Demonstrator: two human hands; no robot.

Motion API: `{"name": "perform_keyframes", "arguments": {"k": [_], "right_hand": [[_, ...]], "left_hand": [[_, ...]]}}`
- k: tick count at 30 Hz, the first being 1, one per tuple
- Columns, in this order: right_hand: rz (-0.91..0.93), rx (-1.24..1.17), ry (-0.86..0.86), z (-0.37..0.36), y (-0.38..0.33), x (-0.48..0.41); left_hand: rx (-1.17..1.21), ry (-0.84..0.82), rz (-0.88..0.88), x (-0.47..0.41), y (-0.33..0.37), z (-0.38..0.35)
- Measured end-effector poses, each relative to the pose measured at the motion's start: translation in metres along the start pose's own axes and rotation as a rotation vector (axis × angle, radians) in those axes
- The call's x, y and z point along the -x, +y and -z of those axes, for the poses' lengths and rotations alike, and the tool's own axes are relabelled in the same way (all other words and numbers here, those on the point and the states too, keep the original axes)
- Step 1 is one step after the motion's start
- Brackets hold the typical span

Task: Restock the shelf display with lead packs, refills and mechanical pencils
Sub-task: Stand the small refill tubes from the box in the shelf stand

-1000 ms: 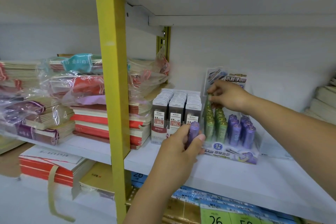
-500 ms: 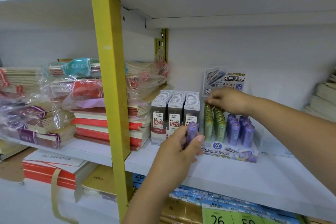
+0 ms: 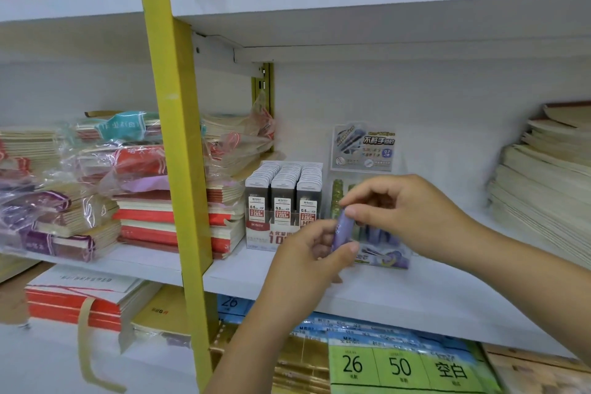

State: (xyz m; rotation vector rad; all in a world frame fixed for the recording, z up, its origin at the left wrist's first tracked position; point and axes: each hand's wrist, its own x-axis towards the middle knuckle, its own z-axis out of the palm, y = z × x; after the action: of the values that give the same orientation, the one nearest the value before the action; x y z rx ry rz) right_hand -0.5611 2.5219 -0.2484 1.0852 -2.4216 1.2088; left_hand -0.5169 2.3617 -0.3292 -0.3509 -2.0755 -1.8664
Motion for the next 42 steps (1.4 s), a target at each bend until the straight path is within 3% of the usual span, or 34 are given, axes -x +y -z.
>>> {"name": "perform_keyframes", "arguments": {"k": [6, 10, 13, 17, 19, 25, 33, 42], "right_hand": [[-0.170, -0.331, 0.067, 0.019, 0.014, 0.006], [-0.237, -0.431, 0.082, 0.011, 0.020, 0.009], [-0.200, -0.350, 0.142, 0.008, 0.022, 0.004], [-0.040, -0.132, 0.382, 0.027, 0.030, -0.020], [0.008, 0.059, 0.446, 0.037, 0.036, -0.034], [-0.042, 0.421, 0.204, 0.035, 0.064, -0.063], [-0.165, 0.373, -0.061, 0.032, 0.067, -0.075], [-0.123, 0.526, -0.112, 0.034, 0.067, -0.074]], "left_hand": [[0.151, -0.003, 0.031, 0.002, 0.001, 0.000], [0.032, 0.094, -0.027, -0.002, -0.005, -0.010], [-0.093, 0.127, -0.087, -0.005, -0.010, -0.019], [-0.572, 0.166, -0.253, -0.006, -0.018, -0.016], [-0.704, 0.150, -0.296, -0.005, -0.022, -0.015], [-0.853, 0.131, -0.346, -0.005, -0.030, -0.018], [-0.838, 0.150, -0.373, -0.005, -0.029, -0.017], [-0.827, 0.144, -0.388, -0.005, -0.033, -0.017]]}}
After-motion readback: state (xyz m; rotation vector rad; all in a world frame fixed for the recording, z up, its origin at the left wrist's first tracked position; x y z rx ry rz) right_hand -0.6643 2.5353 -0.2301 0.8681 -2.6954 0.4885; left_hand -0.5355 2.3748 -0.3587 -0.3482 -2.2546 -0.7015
